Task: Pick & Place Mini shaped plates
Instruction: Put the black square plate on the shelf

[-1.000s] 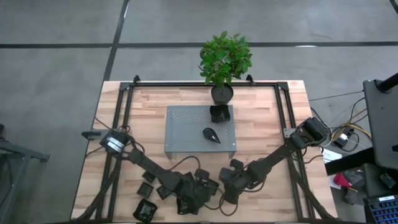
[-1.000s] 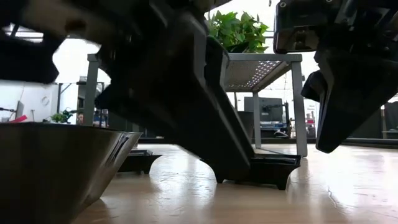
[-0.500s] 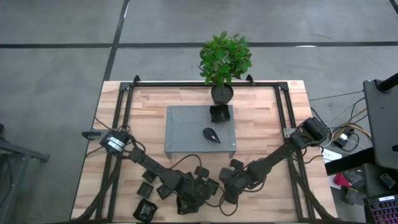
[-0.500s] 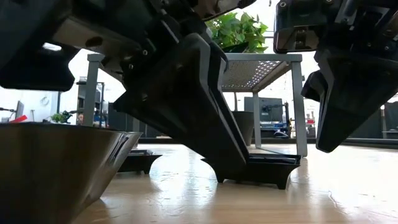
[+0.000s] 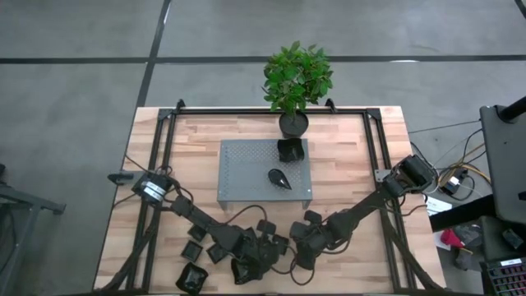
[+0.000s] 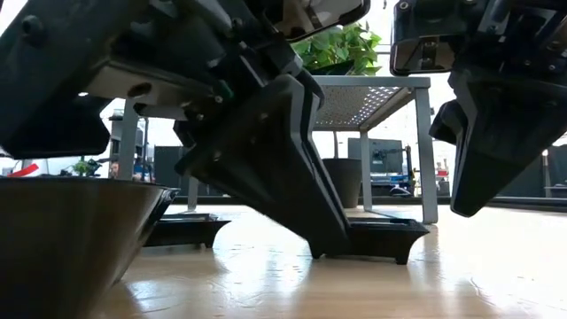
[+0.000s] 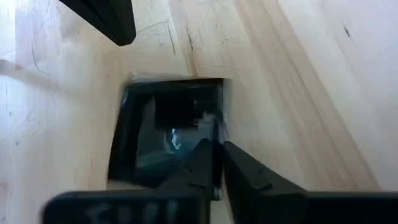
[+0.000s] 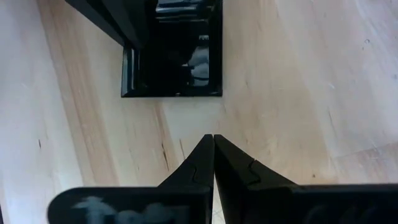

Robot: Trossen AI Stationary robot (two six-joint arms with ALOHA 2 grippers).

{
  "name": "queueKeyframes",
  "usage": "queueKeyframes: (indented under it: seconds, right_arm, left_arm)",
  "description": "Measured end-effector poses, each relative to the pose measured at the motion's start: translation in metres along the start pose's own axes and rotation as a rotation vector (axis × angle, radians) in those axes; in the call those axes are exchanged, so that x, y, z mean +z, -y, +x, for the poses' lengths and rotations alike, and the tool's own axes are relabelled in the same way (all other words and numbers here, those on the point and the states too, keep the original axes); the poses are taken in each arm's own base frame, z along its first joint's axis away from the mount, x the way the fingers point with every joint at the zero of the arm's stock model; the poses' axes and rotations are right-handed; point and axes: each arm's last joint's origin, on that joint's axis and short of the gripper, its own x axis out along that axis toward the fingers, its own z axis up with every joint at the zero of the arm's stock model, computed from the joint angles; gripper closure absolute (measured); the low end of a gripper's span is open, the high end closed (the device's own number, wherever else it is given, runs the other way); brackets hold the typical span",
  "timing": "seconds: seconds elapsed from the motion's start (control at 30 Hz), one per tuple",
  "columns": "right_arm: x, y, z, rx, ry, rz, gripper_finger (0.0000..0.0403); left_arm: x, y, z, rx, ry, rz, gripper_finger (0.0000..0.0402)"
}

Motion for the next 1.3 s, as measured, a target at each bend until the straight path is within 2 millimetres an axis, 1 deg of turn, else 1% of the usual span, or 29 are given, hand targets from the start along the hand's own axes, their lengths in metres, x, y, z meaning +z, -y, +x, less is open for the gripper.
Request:
queueKeyframes:
  seconds: [0.07, 0.2, 0.3, 0.4, 0.53, 0.63, 0.7, 0.8, 0.9, 1.03, 1.1, 1.3]
  right_arm:
    - [0.000, 0.000, 0.000, 0.000, 0.000, -0.001, 0.0394]
    - [0.000, 0.000, -0.001, 0.002, 0.002, -0.009, 0.0394]
    - [0.002, -0.001, -0.009, 0.014, 0.025, -0.029, 0.0394]
    - [0.004, -0.004, -0.024, 0.017, 0.091, -0.080, 0.0394]
    - [0.004, -0.006, -0.054, 0.030, 0.200, -0.170, 0.0394]
    - [0.000, -0.005, -0.075, 0.043, 0.272, -0.231, 0.0394]
    - [-0.006, -0.001, -0.089, 0.039, 0.324, -0.270, 0.0394]
    - [-0.016, 0.006, -0.106, 0.091, 0.406, -0.322, 0.0394]
    - [-0.028, 0.016, -0.120, 0.177, 0.504, -0.396, 0.0394]
    - [-0.039, 0.035, -0.141, 0.270, 0.655, -0.478, 0.0394]
    - [-0.045, 0.047, -0.150, 0.282, 0.697, -0.515, 0.0394]
    - [-0.058, 0.082, -0.167, 0.348, 0.766, -0.376, 0.0394]
  left_arm:
    - [0.001, -0.001, 0.000, 0.001, 0.002, -0.001, 0.0393]
    - [0.001, -0.001, 0.000, 0.001, 0.006, -0.006, 0.0398]
    - [0.004, -0.001, -0.003, 0.000, 0.004, -0.018, 0.0399]
    - [0.011, -0.001, -0.012, 0.000, -0.009, -0.025, 0.0401]
    - [0.021, -0.003, -0.027, 0.033, -0.010, -0.041, 0.0401]
    - [0.030, -0.006, -0.040, 0.056, 0.012, -0.051, 0.0401]
    - [0.034, -0.008, -0.047, 0.073, 0.034, -0.063, 0.0401]
    - [0.037, -0.010, -0.057, 0.089, 0.053, -0.070, 0.0401]
    - [0.041, -0.013, -0.067, 0.098, 0.079, -0.084, 0.0401]
    - [0.048, -0.017, -0.082, 0.107, 0.120, -0.102, 0.0401]
    - [0.050, -0.018, -0.088, 0.110, 0.133, -0.107, 0.0401]
    - [0.055, -0.024, -0.109, 0.138, 0.173, -0.126, 0.0401]
